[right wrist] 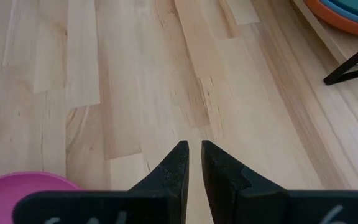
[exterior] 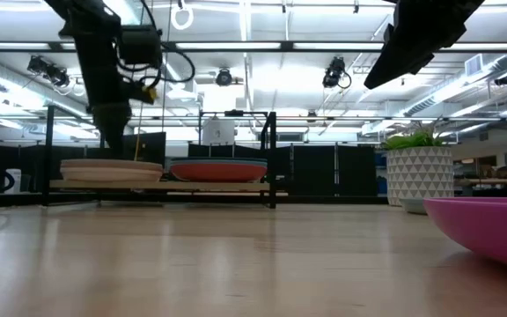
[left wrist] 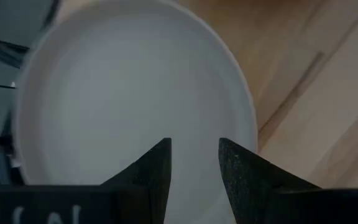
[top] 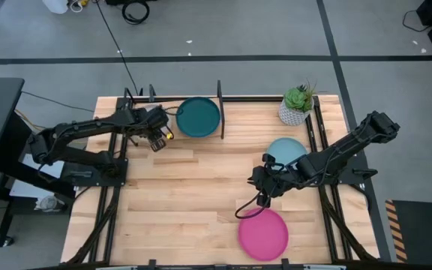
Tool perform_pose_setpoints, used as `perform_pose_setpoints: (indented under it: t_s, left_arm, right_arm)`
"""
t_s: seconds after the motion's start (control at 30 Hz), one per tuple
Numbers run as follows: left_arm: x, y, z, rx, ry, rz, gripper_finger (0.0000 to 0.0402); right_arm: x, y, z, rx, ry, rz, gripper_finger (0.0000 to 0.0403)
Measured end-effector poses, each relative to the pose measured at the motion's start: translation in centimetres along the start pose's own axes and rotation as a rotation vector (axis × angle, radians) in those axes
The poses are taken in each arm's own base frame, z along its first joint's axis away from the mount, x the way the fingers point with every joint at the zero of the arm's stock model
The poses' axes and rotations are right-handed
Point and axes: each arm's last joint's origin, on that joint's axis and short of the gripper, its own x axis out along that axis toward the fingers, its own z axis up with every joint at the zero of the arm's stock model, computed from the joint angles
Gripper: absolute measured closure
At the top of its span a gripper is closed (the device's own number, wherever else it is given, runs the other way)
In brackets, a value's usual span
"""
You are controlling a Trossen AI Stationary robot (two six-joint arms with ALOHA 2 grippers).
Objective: Place and stack plates onto a shelf
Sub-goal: Stack the light blue plate on the gray plate
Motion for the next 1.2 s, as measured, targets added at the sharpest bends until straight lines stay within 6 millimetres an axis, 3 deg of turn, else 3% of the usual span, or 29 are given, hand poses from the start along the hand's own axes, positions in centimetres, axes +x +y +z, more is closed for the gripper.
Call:
perform_pose_setpoints:
  t_s: [0.13,0.3,0.47,0.73,0.97,1.2]
  left_arm:
    - [-2.0,0.0,1.2,0.046,-0.090,-0.061,0.0260]
    - [-3.4,-2.7,2.0,0.194,-0.236,-0.295,0.0260]
    - [-4.5,-5.1,2.1,0.280,-0.305,-0.334,0.0260]
    - [-5.2,-6.6,1.7,0.338,-0.329,-0.307,0.0260]
    - [-5.3,-6.8,1.5,0.353,-0.327,-0.313,0.0260]
    - [-5.2,-6.8,1.3,0.359,-0.305,-0.311,0.0260]
  right_arm:
    - [0.1,-0.1,0.1,0.012,-0.001,-0.003,0.0352]
    - [0.2,-0.4,0.1,0.062,0.007,-0.005,0.0352]
    - [0.2,-0.5,-0.3,0.082,0.067,0.014,0.0352]
    - [1.6,-3.4,-2.3,0.186,0.319,-0.226,0.0347]
    - [5.4,-5.5,-4.2,0.192,0.608,-0.356,0.0294]
    - [5.2,-7.4,-4.1,0.215,0.685,-0.396,0.0233]
